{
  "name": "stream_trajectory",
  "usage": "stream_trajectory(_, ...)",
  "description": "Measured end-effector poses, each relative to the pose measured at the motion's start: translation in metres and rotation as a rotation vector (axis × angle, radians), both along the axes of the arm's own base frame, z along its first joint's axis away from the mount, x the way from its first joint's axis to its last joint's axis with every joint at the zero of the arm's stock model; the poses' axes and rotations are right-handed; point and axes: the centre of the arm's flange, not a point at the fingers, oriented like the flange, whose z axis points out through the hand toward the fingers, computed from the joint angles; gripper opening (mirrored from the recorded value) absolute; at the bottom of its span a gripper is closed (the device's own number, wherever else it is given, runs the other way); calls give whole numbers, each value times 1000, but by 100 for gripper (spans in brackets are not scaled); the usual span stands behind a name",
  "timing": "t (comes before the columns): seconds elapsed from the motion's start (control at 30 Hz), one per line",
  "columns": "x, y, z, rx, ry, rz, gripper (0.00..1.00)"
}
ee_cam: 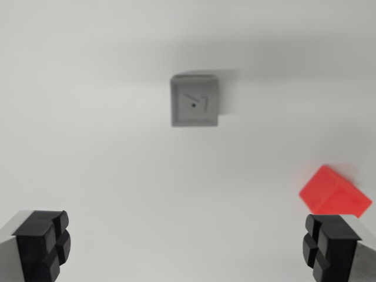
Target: Destack cube
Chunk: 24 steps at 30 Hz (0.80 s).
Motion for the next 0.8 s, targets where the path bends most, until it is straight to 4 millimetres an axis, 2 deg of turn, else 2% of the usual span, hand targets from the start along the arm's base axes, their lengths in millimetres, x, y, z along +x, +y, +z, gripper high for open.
stream_trajectory(0.4, 0, 0, 15, -1, 0, 0, 100)
stream_trajectory(0.8, 0, 0, 16, -1, 0, 0, 100)
